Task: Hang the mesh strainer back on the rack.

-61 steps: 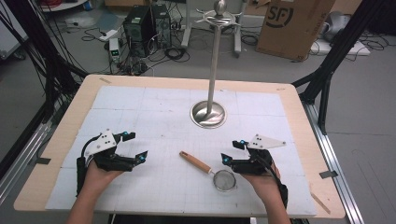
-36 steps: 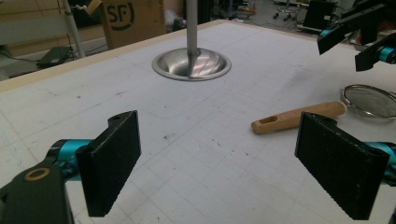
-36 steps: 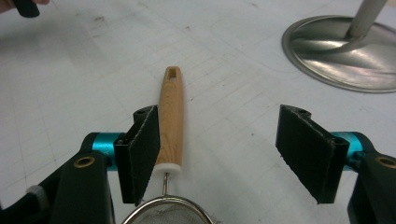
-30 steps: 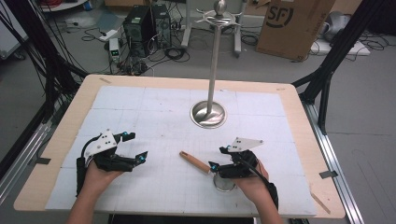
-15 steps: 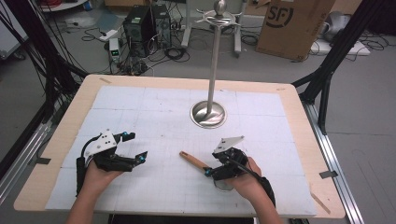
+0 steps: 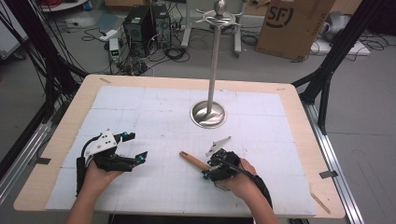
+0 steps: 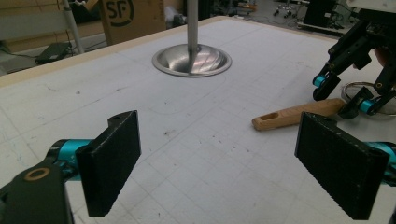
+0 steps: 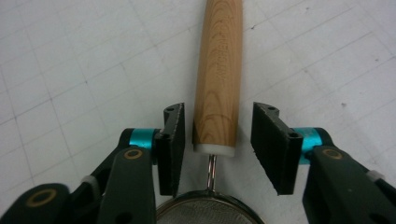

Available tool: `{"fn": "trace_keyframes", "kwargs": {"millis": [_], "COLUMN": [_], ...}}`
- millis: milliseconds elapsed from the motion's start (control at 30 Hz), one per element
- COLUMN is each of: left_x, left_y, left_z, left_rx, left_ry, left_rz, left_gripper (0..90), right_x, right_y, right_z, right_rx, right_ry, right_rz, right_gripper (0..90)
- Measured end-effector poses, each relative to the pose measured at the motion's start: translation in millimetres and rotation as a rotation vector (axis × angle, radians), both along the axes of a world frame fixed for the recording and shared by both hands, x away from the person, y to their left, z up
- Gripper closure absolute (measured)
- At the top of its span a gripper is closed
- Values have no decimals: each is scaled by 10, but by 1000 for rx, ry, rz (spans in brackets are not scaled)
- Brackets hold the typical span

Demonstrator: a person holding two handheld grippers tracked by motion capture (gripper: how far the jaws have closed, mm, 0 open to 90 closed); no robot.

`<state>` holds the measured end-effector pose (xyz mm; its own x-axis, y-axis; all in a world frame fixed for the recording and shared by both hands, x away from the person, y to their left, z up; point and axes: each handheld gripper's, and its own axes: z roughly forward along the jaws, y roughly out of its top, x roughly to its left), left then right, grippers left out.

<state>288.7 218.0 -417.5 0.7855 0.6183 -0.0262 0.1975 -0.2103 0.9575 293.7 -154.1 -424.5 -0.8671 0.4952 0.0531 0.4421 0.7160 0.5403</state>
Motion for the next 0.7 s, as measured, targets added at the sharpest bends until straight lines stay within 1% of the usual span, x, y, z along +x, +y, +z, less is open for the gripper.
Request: {"fn": "trace_keyframes", "kwargs": {"millis": [133,167,233,267,400,467,500,600,633,700], "left_x": [-3,-4,-4,-3,-3,-1,-1,0,-1,0], "left_y": [-4,-4,-3,-3,-2,-2,-3,-4,-4,-3], "left_z": [0,0,1,0,0,-2,-2,-4,-3,-4], "left_rx": [1,1,2,2,4,2,0,1,3,1], "left_ry": [1,1,1,1,2,2,3,4,4,4], "left_rz": [1,1,2,2,2,1,2,3,5,4], "left_gripper": [149,149,149,149,149,149,149,149,149,149], "right_x": [-4,-4,-8,-11,-12,-14,-12,0,-1,2], "right_y": [11,16,31,46,62,63,59,45,50,51], "right_z": [7,12,19,28,40,57,67,90,95,95], "right_rx": [-22,-26,-39,-56,-67,-80,-78,-80,-85,-86], "right_ry": [-12,-9,-13,-17,-21,-45,-49,-46,-33,-27], "right_rz": [8,11,20,29,41,53,52,49,46,48], "right_gripper": [631,651,651,655,670,681,686,691,688,682]}}
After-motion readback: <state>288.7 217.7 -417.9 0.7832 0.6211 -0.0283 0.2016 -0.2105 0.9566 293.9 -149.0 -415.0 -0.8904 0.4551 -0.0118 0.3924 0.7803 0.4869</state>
